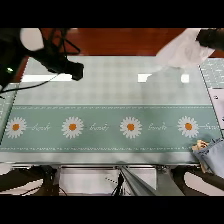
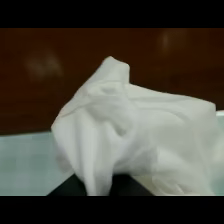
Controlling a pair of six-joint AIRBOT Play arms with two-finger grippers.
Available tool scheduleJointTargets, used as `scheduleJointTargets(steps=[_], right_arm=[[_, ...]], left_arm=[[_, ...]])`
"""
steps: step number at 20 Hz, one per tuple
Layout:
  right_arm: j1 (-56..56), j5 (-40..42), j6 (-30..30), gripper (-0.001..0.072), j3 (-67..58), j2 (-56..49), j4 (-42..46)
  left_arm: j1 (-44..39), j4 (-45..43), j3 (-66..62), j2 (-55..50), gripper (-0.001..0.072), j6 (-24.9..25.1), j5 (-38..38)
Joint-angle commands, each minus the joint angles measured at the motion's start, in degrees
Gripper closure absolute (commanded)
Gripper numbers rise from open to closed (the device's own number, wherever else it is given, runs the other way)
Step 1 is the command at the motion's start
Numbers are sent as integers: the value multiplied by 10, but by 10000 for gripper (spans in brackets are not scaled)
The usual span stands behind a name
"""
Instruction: Fold the shirts.
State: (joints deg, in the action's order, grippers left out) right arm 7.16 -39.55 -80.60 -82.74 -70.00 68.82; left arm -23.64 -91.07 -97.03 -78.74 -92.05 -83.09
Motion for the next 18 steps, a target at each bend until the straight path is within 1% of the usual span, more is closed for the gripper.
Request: scheduleJointTargets(steps=[1,4,6,8,10,12,15,18], right_arm=[[-65,-18,31,681,-5,138,-26],[-124,-41,19,682,-5,221,-32],[-156,-88,12,682,-5,250,-55],[-193,-155,8,682,-5,257,-87],[-242,-214,6,682,-5,241,-91],[-299,-253,0,681,-3,211,-77],[-386,-266,-4,681,9,144,-31],[-473,-263,-4,681,26,42,-16]], left_arm=[[-4,0,-144,20,-13,0,-83],[-13,4,-234,69,-13,0,-85],[-13,4,-226,122,-13,0,-86],[-13,4,-199,169,-13,0,-93],[-13,4,-174,199,-13,0,-105],[-12,4,-162,208,-13,0,-121],[-12,4,-153,204,-12,-2,-136],[-12,4,-134,204,-10,-2,-136]])
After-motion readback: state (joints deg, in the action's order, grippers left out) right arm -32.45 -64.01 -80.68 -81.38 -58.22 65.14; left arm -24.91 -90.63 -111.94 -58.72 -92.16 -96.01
